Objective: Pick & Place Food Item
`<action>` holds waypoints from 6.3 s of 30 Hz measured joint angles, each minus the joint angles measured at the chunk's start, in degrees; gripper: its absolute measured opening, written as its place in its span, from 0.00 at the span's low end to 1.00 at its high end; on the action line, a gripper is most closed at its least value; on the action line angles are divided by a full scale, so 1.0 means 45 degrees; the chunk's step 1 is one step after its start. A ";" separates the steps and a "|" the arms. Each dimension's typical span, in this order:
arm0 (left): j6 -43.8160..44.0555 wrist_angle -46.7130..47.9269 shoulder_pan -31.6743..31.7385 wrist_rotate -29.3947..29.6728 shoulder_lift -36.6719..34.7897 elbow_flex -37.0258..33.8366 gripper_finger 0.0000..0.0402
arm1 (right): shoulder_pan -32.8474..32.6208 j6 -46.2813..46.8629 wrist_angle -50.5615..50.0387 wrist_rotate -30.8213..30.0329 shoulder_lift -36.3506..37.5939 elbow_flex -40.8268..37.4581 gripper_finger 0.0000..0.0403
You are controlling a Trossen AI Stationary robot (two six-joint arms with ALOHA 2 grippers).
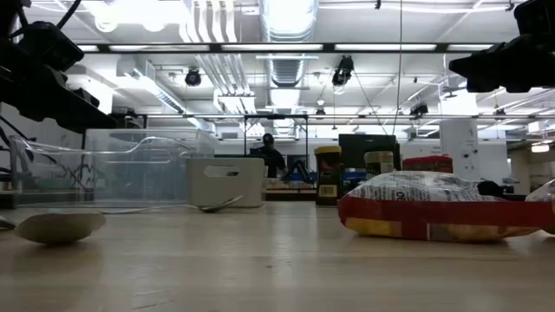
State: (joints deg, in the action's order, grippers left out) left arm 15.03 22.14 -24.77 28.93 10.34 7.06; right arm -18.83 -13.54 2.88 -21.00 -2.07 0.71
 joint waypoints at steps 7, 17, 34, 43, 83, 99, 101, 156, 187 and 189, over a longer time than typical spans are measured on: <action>0.0000 0.0000 0.0001 0.0002 0.0003 0.0001 0.41 | 0.0000 0.0000 0.0000 0.0001 0.0001 0.0000 0.02; 0.0002 0.0000 0.0001 0.0000 0.0001 0.0000 0.41 | -0.0004 0.0000 0.0000 -0.0004 0.0001 0.0000 0.02; 0.0000 -0.0001 0.0000 0.0003 -0.0002 0.0001 0.41 | -0.0003 0.0000 0.0003 -0.0001 0.0001 0.0000 0.02; 0.0003 0.0002 0.0001 0.0002 -0.0002 0.0001 0.41 | -0.0004 0.0000 0.0000 0.0001 -0.0002 -0.0002 0.02; 0.0004 -0.0001 0.0003 -0.0001 0.0003 0.0001 0.41 | -0.0005 0.2147 0.8329 0.8294 0.0012 0.0170 0.02; 0.0001 0.0001 -0.0001 -0.0001 0.0003 0.0000 0.41 | -0.0005 0.3362 -0.1410 0.6227 -0.2983 0.6920 0.02; 0.0002 -0.0001 0.0001 0.0001 0.0003 -0.0001 0.41 | -0.0005 0.3535 -0.1599 0.6121 -0.3784 0.7432 0.02; 0.0001 -0.0001 0.0002 0.0003 0.0003 0.0001 0.41 | 0.0574 1.3641 -1.2341 0.1632 -2.1458 1.7841 0.02; 0.0000 -0.0001 0.0000 0.0000 0.0003 0.0001 0.41 | 0.0607 1.5573 -1.1373 0.1323 -2.2532 1.6512 0.82; 0.0000 0.0002 0.0001 0.0003 0.0003 0.0001 0.41 | 0.0607 1.5688 -1.1288 0.1363 -2.2642 1.6360 0.82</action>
State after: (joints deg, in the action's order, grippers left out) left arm 15.03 22.14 -24.76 28.95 10.35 7.07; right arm -16.10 57.06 -47.92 -14.86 -103.96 74.33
